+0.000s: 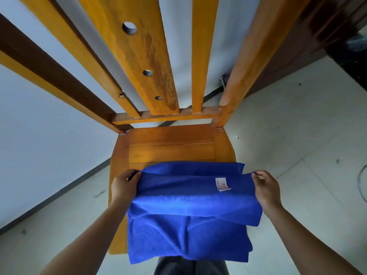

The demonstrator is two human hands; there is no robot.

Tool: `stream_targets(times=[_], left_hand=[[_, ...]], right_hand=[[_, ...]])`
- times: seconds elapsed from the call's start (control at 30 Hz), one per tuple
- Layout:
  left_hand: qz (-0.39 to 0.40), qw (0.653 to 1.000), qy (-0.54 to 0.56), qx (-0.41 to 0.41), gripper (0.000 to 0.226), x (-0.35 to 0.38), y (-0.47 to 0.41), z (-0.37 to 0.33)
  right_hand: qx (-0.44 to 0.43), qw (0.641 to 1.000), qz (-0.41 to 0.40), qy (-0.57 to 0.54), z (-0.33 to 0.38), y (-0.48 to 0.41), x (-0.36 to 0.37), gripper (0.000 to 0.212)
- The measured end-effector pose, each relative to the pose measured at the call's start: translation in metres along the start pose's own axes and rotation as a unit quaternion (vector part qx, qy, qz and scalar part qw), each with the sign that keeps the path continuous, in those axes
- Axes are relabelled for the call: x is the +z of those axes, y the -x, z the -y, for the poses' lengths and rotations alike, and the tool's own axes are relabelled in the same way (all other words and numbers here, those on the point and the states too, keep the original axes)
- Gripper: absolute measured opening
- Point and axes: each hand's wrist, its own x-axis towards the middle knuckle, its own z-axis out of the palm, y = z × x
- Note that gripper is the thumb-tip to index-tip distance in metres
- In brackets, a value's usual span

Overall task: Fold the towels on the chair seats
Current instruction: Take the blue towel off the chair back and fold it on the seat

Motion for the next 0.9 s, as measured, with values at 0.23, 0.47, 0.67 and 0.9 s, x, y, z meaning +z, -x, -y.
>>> stream_targets(times=[0.23,0.47,0.67,0.9], left_hand=[[0.008,0.999,0.015,-0.028,0.013,0.01,-0.026,0.001],[0.008,0.997,-0.037,-0.064,0.016,0.011,-0.031,-0.003],[0.036,0.985,0.143,-0.089,0.018,0.01,-0.017,-0.019],[0.025,0.977,0.205,-0.058,0.016,-0.003,-0.013,-0.031]], right_hand=[[0.004,1.0,0.005,0.013,0.006,-0.03,0.019,0.022],[0.045,0.997,0.048,-0.037,0.015,-0.041,0.029,0.016],[0.11,0.989,0.047,-0.091,0.015,-0.044,0.025,0.013],[0.064,0.99,0.031,-0.119,0.028,-0.033,0.005,0.009]])
